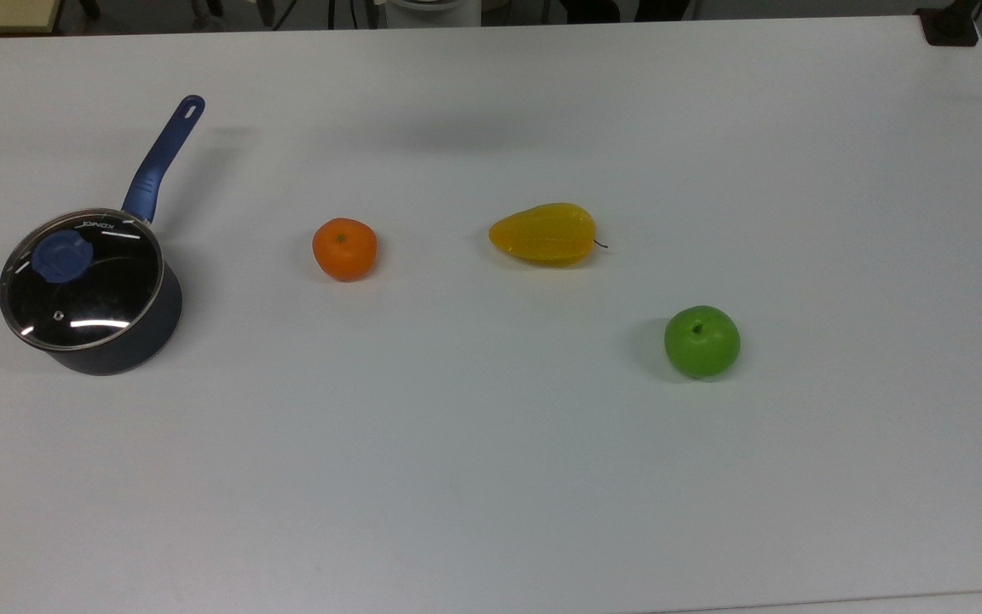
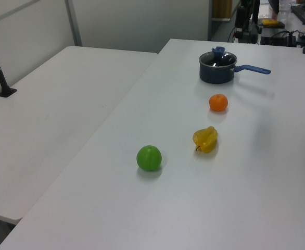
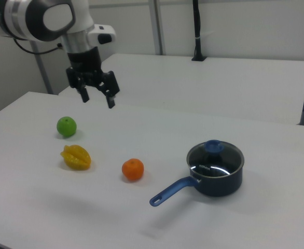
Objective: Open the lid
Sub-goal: 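Move the open gripper over the blue knob of the saucepan lid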
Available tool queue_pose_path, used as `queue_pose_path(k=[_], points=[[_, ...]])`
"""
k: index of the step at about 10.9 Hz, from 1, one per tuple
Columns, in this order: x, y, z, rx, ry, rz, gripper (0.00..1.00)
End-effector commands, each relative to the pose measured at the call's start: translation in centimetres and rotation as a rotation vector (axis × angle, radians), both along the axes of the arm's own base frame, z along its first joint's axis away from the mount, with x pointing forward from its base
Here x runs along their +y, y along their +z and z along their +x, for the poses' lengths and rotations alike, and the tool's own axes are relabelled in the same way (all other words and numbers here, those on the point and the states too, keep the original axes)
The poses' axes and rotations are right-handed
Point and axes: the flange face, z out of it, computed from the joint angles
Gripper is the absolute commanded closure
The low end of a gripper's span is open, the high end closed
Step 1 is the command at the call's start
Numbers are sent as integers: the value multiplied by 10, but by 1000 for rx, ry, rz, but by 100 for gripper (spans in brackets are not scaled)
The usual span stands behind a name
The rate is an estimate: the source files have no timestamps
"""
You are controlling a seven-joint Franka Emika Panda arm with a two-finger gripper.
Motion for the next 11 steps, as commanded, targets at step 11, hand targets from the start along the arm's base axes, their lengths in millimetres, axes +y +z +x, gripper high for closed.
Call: queue_pose_path(k=[11], points=[[-253,-111,66,-228,-171,-101,0]])
